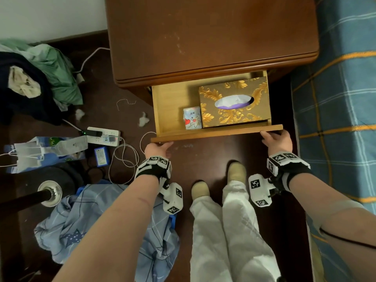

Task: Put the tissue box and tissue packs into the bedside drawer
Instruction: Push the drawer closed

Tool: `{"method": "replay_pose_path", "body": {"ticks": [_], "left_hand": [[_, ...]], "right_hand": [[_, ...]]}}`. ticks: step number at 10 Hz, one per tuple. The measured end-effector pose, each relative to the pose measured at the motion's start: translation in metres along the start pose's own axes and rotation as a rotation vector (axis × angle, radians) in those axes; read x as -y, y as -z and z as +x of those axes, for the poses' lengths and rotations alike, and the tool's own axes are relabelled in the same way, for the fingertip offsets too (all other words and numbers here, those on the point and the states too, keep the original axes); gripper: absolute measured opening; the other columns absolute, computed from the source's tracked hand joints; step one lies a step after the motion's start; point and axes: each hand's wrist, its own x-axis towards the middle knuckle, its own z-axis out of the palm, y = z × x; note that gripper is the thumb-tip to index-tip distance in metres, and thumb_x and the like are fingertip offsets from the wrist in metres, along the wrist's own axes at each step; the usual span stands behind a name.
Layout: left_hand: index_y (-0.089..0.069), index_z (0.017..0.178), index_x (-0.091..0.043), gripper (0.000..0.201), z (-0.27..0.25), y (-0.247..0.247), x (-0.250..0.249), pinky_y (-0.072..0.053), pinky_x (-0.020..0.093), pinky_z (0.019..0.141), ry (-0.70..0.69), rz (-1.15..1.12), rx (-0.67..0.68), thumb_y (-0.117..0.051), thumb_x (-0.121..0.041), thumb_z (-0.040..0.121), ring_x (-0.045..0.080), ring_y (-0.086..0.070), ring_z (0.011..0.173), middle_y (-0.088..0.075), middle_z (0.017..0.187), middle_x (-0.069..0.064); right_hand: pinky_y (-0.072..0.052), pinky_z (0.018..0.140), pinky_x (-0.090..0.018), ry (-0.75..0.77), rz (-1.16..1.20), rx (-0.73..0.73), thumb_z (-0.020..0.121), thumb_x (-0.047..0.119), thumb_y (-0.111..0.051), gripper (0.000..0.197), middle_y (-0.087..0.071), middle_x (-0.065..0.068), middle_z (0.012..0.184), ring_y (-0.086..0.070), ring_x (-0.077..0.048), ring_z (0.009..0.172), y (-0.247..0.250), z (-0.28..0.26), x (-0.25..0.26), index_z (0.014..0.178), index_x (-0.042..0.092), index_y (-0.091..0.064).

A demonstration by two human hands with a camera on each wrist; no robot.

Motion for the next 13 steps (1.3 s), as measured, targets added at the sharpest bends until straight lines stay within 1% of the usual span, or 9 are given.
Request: {"method": "replay_pose_path", "body": {"ticks": [2, 4, 5, 8, 9, 10, 11, 12, 13], "left_hand": [[-0.060, 0.111, 0.006, 0.049, -0.015, -0.020, -0.045, -0.049, 0.040, 0.094, -0.201, -0.066, -0.185, -0.069, -0.031, 0.081, 0.036, -0.063, 0.106, -0.067, 0.114, 0.022], [-0.028, 0.142, 0.000, 0.077, -0.036, -0.045, -0.091, -0.035, 0.042, 0.108, -0.278, -0.035, -0.319, -0.066, -0.031, 0.083, 0.033, -0.040, 0.135, -0.036, 0.149, 0.018], [-0.005, 0.150, -0.006, 0.084, -0.044, -0.058, -0.104, -0.034, 0.042, 0.113, -0.323, 0.074, -0.293, -0.060, -0.022, 0.088, 0.035, -0.032, 0.140, -0.008, 0.159, 0.019], [0.010, 0.149, -0.001, 0.075, -0.055, -0.076, -0.131, -0.016, 0.024, 0.117, -0.297, -0.023, -0.109, -0.038, 0.005, 0.092, 0.023, -0.013, 0.148, 0.006, 0.161, 0.011], [0.009, 0.149, 0.000, 0.075, -0.049, -0.082, -0.155, -0.021, 0.031, 0.116, -0.216, -0.027, -0.072, -0.040, 0.000, 0.093, 0.028, -0.021, 0.145, 0.000, 0.161, 0.015], [0.012, 0.149, -0.003, 0.078, -0.047, -0.091, -0.165, -0.020, 0.030, 0.117, -0.232, -0.096, -0.090, -0.040, 0.004, 0.091, 0.028, -0.022, 0.144, 0.001, 0.161, 0.012], [0.013, 0.149, -0.004, 0.081, -0.047, -0.096, -0.161, -0.018, 0.029, 0.117, -0.246, -0.093, -0.132, -0.040, 0.009, 0.089, 0.028, -0.023, 0.144, 0.005, 0.161, 0.009], [0.012, 0.149, -0.005, 0.080, -0.045, -0.088, -0.155, -0.023, 0.031, 0.114, -0.251, -0.009, -0.085, -0.041, 0.006, 0.090, 0.030, -0.027, 0.141, 0.006, 0.162, 0.006], [-0.003, 0.151, -0.007, 0.072, -0.054, -0.069, -0.150, -0.026, 0.036, 0.115, -0.227, 0.076, -0.066, -0.044, 0.000, 0.092, 0.030, -0.030, 0.141, -0.009, 0.161, 0.009]], "right_hand": [[-0.051, 0.100, -0.038, -0.019, 0.149, 0.013, 0.085, 0.017, -0.066, 0.049, -0.063, -0.016, 0.126, -0.064, -0.020, 0.096, -0.018, 0.028, 0.041, 0.128, -0.001, -0.051], [-0.051, 0.099, -0.035, 0.000, 0.201, 0.108, 0.091, 0.009, -0.056, 0.040, -0.060, -0.023, 0.124, -0.062, -0.029, 0.112, -0.043, 0.042, 0.088, 0.126, -0.006, -0.047], [-0.045, 0.107, -0.040, -0.043, 0.293, 0.257, 0.091, -0.004, -0.048, 0.027, -0.056, -0.019, 0.107, -0.057, -0.027, 0.104, -0.049, 0.044, 0.099, 0.117, 0.003, -0.040], [-0.021, 0.097, 0.010, -0.025, -0.001, 0.243, 0.100, 0.013, -0.035, 0.043, -0.035, -0.026, 0.148, -0.029, -0.033, 0.141, -0.051, 0.057, 0.122, 0.139, -0.007, -0.036], [-0.009, 0.121, -0.025, 0.233, -0.321, 0.216, 0.101, 0.018, -0.024, 0.044, -0.034, -0.013, 0.152, -0.022, -0.026, 0.145, -0.047, 0.067, 0.121, 0.144, 0.009, -0.032], [-0.009, 0.117, -0.028, 0.065, -0.094, 0.367, 0.100, 0.019, -0.030, 0.043, -0.033, -0.021, 0.152, -0.024, -0.031, 0.143, -0.052, 0.076, 0.123, 0.138, 0.002, -0.040], [-0.021, 0.117, -0.040, -0.102, 0.712, 0.486, 0.087, -0.012, -0.028, 0.044, -0.025, -0.023, 0.154, -0.025, -0.032, 0.143, -0.046, 0.056, 0.125, 0.125, 0.010, -0.035], [-0.031, 0.112, -0.043, -0.131, 0.685, 0.461, 0.093, -0.016, -0.026, 0.055, -0.031, -0.020, 0.152, -0.035, -0.032, 0.138, -0.047, 0.058, 0.124, 0.142, 0.008, -0.028], [-0.039, 0.105, -0.040, -0.107, 0.120, 0.570, 0.097, -0.003, -0.034, 0.042, -0.047, -0.019, 0.142, -0.049, -0.032, 0.126, -0.029, 0.053, 0.136, 0.138, 0.003, -0.038]]}}
